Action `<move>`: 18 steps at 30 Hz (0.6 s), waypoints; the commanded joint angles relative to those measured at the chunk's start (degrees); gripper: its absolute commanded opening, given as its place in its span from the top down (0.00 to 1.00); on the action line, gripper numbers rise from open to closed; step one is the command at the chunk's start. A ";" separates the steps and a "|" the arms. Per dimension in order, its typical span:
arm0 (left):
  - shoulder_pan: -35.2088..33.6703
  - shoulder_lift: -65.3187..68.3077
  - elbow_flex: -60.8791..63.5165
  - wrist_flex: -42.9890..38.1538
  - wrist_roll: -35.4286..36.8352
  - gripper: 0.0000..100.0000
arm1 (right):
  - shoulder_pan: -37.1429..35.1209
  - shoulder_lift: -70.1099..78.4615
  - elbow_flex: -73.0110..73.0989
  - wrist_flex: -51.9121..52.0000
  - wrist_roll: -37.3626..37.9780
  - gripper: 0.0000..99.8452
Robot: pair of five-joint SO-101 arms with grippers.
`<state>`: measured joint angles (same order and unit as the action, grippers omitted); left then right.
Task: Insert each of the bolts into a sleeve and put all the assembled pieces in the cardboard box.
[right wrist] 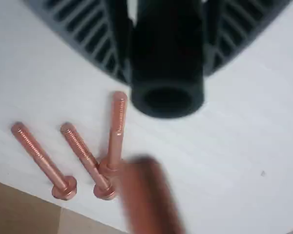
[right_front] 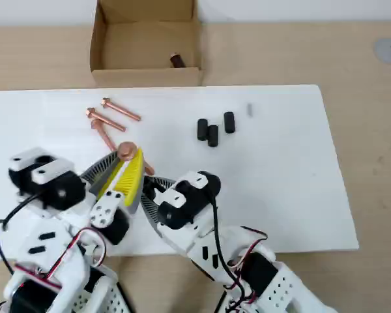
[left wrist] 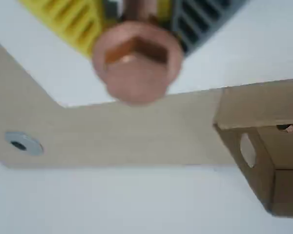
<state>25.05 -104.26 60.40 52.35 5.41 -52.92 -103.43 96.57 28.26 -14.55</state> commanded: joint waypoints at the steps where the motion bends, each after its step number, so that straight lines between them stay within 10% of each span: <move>1: 0.62 -0.57 -4.40 1.32 0.79 0.99 | -0.04 -9.01 -0.04 -1.76 -0.35 0.99; 18: 0.35 -0.57 -2.99 9.14 -2.11 0.99 | 5.32 -9.01 -0.04 -1.41 -0.26 0.99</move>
<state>25.05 -104.26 58.81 62.55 3.56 -48.62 -103.43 96.57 28.26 -14.55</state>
